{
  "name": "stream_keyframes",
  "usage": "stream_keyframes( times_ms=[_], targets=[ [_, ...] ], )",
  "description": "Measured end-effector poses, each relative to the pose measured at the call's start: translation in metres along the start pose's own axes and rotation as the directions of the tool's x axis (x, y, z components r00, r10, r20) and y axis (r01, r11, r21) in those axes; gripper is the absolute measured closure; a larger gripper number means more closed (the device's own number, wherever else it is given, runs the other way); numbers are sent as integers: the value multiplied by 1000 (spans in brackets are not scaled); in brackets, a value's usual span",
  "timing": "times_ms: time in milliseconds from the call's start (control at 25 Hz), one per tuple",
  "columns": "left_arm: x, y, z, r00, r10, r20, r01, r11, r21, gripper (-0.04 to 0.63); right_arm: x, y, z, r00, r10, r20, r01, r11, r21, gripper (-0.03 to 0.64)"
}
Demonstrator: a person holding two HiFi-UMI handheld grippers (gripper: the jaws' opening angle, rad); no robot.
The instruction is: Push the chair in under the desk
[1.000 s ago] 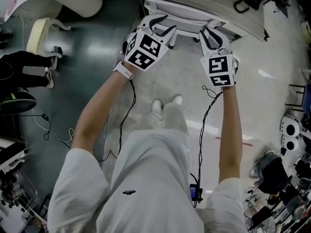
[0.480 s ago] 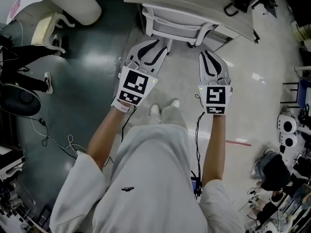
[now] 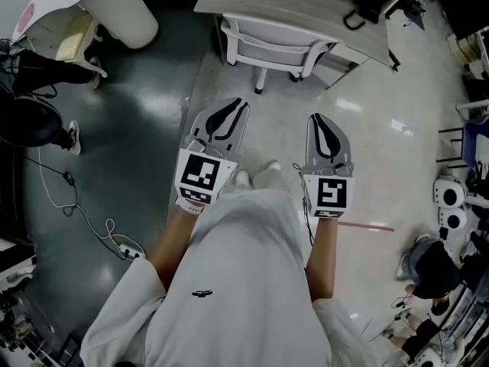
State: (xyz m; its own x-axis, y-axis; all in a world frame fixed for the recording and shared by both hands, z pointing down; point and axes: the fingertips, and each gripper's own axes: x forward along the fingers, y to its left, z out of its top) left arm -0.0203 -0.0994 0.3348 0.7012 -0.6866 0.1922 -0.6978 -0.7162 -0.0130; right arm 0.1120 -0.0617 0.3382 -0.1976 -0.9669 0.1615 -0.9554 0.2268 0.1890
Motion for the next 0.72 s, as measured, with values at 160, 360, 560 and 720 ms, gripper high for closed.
stream_keyframes(
  times_ms=[160,360,560,720],
  targets=[
    [-24,-15,-4,1000,-12,26,13,999,-36,571,-23,17,0,1000,-16,15,16,998,53,603],
    [-41,-27,-11,999,-34,30,36,998,-53,577,-43,27,7,998,-46,53,42,996,83,603],
    [-49,-33,-11,998,-57,18,58,997,-54,578,-55,30,7,996,-75,50,70,994,85,603],
    [-50,-34,-11,998,-67,21,68,996,-49,578,-55,29,6,993,-100,55,94,990,109,603]
  ],
)
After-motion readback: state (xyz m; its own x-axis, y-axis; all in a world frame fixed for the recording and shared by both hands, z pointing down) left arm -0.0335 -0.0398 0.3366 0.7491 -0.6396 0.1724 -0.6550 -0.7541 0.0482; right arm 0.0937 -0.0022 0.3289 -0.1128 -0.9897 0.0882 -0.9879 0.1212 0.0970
